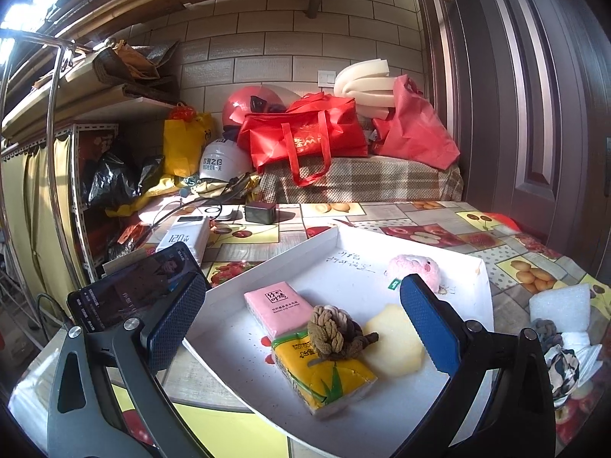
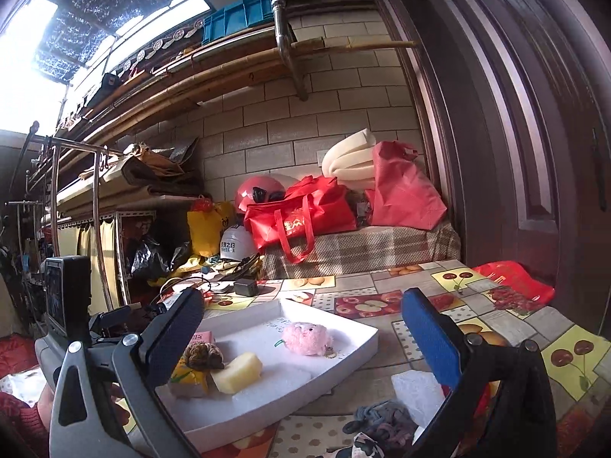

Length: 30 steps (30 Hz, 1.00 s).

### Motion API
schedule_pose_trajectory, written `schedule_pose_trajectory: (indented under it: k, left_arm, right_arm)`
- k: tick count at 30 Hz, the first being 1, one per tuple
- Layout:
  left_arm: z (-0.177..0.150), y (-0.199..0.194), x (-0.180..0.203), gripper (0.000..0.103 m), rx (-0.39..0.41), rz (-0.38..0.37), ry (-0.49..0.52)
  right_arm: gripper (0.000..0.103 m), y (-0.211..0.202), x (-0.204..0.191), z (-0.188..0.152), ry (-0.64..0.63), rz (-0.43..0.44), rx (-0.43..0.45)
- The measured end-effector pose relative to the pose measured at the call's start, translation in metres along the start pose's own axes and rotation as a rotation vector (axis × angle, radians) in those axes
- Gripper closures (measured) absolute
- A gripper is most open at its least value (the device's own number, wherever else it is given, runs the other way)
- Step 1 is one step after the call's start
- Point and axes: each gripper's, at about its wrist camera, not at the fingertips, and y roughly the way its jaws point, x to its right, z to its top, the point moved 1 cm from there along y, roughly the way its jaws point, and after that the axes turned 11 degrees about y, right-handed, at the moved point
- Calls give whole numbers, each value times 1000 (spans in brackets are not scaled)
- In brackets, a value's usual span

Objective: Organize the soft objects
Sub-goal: 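Move left tool to the patterned cloth pile while right moves toward the white sock, then grasp the black-and-white cloth with left tool while right grasps the white sock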

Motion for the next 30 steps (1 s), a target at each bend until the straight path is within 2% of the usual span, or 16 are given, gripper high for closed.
schedule_pose_trajectory:
  k: [2, 6, 10, 13, 16, 18, 19, 21, 22, 23, 24, 25, 27, 28, 29, 30]
  left_arm:
    - [0, -3, 4, 0, -1, -29, 2]
    - [-1, -11, 19, 0, -6, -121, 24]
    - [-1, -25, 54, 0, -17, -331, 96]
    - [0, -38, 98, 0, -50, -551, 193]
    - [-2, -40, 148, 1, -141, -666, 307]
    - [-4, -35, 175, 3, -207, -692, 384]
    - [-5, -32, 185, 9, -230, -706, 405]
    - [-6, -23, 195, 9, -267, -732, 411]
    - [-5, -18, 198, 12, -283, -739, 406]
    - [-6, -13, 201, 25, -303, -740, 398]
    - [-7, -8, 202, 31, -331, -742, 390]
    - [-8, -2, 204, 35, -360, -748, 381]
    - [-12, 7, 205, 39, -407, -751, 364]
    - [-14, 10, 205, 43, -428, -754, 359]
    - [-16, 12, 206, 47, -445, -759, 359]
    - [-18, 12, 207, 52, -455, -765, 359]
  right_arm:
    - [0, -7, 20, 10, 16, -74, 30]
    - [0, -11, 76, 26, 68, -208, 0]
    - [0, -11, 126, 26, 39, -289, -103]
    - [0, -6, 144, 16, 20, -242, -277]
    - [0, -1, 147, 2, 55, -112, -485]
    - [0, 7, 143, -10, 65, -91, -601]
    - [0, 11, 141, -17, 72, -92, -655]
    - [5, 17, 139, -28, 108, -75, -721]
    - [12, 21, 138, -32, 129, -63, -744]
    - [16, 24, 137, -35, 143, -57, -760]
    - [19, 28, 135, -38, 150, -57, -770]
    - [25, 32, 131, -40, 148, -55, -780]
    - [27, 40, 123, -47, 121, -56, -810]
    - [35, 46, 119, -52, 104, -59, -839]
    - [47, 51, 115, -57, 93, -51, -874]
    - [52, 53, 112, -61, 81, -44, -896]
